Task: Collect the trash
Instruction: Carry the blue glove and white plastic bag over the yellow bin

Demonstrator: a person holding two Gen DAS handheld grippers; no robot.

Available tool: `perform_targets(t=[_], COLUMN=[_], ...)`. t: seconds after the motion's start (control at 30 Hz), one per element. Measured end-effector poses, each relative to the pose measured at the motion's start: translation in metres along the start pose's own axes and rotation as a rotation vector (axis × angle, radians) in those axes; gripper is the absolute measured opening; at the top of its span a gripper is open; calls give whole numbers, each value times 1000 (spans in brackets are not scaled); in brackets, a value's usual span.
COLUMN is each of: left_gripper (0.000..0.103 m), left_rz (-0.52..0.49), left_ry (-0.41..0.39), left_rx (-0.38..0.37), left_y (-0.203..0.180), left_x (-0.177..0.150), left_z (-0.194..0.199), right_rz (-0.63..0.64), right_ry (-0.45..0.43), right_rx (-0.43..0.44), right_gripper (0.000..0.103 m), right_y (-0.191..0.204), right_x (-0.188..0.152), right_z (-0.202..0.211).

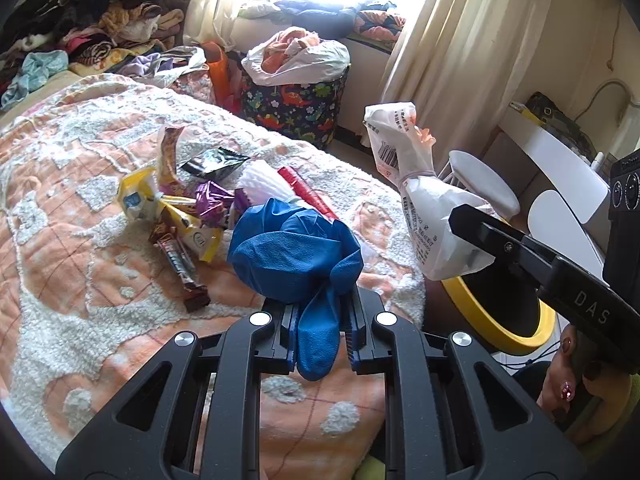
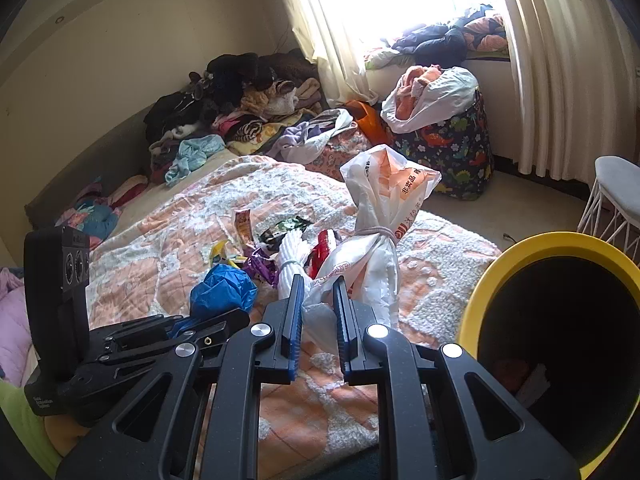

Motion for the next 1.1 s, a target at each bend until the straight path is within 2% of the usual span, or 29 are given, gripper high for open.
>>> perform_targets(t=[0.63, 1.1], left_gripper=[12, 12], left_rz=[-59, -155], left_ry=[-51, -65], left_rx=[-46, -104], left_y=[-44, -97], left_x=[19, 26], left_z=[11, 9], right_rz=[-52, -98], right_ry=[-85, -150], right_rx=[-67, -140], right_gripper=[14, 14], right_y=[-30, -60], right_x=[10, 11], right_z=[50, 87])
Point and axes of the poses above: each gripper's, at about its wrist camera, not at the fingertips, and z roughly against the way its jaws point, y to its left, x to its top, the point moved 3 cm from there along -z, roughly the way its jaws point, and after that the axes turned 14 degrees about x, right-handed, at the moved point
